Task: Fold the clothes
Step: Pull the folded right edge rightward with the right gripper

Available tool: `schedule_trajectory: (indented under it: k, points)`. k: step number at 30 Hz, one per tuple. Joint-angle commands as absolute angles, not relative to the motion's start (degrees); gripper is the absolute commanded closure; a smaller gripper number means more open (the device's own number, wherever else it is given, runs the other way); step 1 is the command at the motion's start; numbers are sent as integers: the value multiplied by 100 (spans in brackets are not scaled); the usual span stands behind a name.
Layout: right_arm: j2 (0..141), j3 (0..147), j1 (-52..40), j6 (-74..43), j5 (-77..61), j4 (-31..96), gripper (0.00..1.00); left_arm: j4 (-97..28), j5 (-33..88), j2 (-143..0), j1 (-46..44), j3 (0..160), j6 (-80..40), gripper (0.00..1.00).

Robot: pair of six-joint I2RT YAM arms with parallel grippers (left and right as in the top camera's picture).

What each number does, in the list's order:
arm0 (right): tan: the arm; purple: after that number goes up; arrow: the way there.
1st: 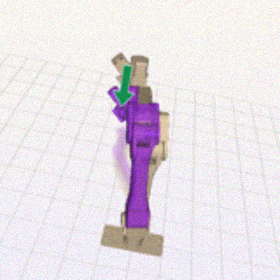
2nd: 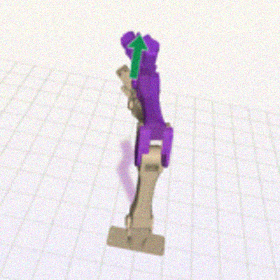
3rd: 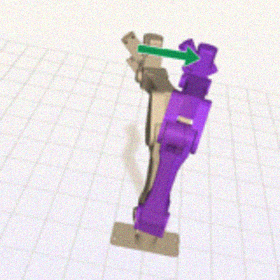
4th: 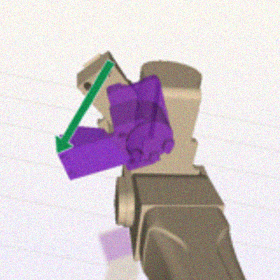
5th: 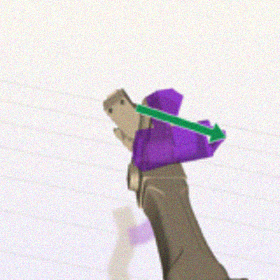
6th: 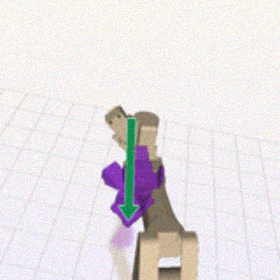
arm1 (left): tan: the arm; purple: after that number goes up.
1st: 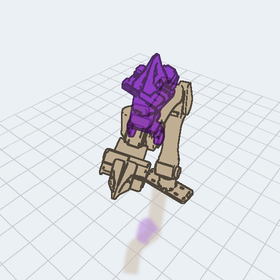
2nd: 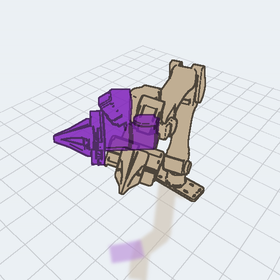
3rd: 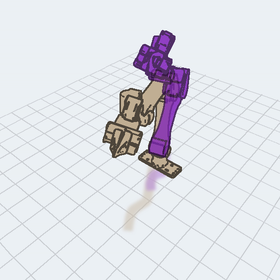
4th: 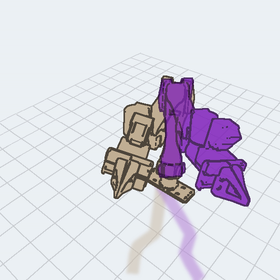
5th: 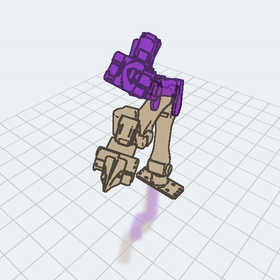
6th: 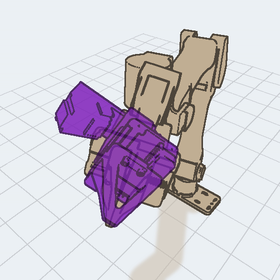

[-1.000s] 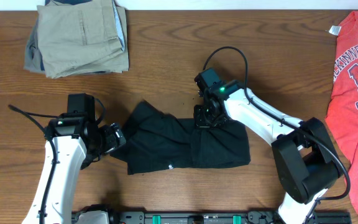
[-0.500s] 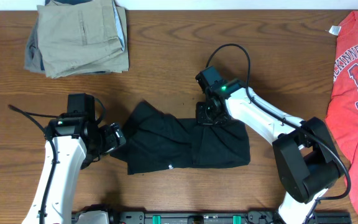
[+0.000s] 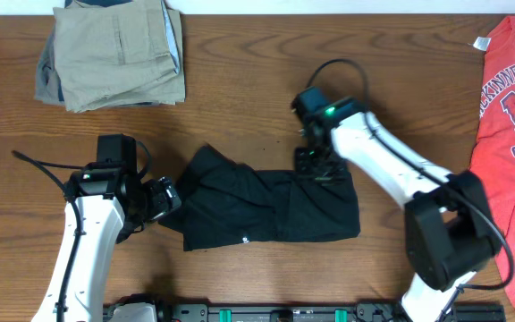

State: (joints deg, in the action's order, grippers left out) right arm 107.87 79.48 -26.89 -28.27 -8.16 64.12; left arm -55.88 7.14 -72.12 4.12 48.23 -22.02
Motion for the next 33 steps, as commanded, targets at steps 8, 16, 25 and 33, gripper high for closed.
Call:
schedule_trajectory:
  k: [8, 16, 25, 33]
  points:
    - [10278, 7902, -2043, -2158, -495, 6855, 72, -5603, 687, -7223, 432, 4783, -2102, 0]
    - [10280, 6963, -2281, -1903, -1229, 6289, 80, -5603, 687, -7223, 432, 4783, -2102, 0]
    - [10287, 5970, -2056, -1973, -797, 5634, 68, -5607, 687, -7223, 432, 4783, -2102, 0]
    - [10285, 5830, -1505, -2460, -82, 5568, 71, -5607, 687, -7223, 432, 4779, -2102, 0]
